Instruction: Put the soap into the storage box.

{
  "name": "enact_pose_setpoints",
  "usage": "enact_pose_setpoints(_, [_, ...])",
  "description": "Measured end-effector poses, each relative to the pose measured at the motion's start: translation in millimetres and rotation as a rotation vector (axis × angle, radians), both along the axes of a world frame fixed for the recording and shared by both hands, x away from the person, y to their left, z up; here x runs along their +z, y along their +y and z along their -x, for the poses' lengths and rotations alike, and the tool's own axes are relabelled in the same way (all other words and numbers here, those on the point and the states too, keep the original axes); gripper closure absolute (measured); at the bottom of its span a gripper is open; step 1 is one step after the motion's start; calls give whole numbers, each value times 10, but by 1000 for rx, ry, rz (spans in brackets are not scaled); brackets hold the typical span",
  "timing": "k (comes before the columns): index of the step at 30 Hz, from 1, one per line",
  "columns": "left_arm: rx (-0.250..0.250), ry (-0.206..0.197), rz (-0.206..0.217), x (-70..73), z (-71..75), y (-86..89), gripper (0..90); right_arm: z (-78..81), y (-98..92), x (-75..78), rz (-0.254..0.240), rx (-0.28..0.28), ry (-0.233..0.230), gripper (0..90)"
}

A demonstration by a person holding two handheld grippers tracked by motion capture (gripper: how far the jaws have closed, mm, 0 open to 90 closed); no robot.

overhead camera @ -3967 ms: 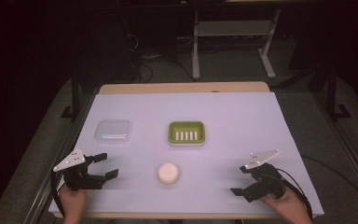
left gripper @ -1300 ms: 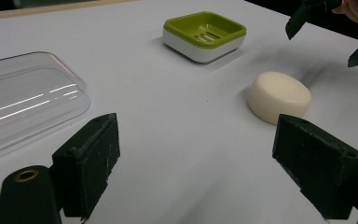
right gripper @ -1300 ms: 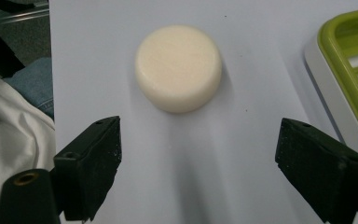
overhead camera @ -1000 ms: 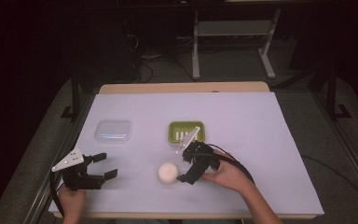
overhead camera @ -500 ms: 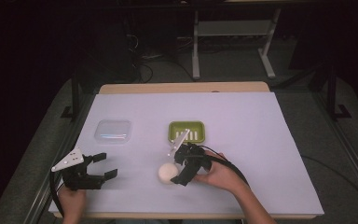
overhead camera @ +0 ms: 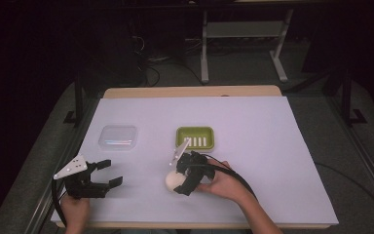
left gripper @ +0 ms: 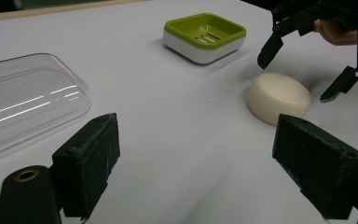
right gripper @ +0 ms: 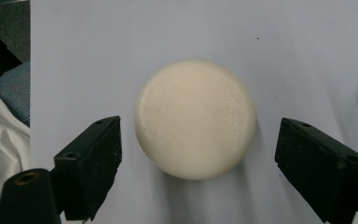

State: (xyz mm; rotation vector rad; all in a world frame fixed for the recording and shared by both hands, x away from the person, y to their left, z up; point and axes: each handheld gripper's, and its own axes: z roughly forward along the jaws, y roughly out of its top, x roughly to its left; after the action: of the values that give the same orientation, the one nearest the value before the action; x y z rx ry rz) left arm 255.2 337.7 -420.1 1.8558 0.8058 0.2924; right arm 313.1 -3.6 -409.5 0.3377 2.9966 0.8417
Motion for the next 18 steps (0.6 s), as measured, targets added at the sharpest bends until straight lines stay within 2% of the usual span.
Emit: enact_pose_setpoints(18, [0,0,3,-4,-2,-2,145,-16,152,-133,29,4,1,140])
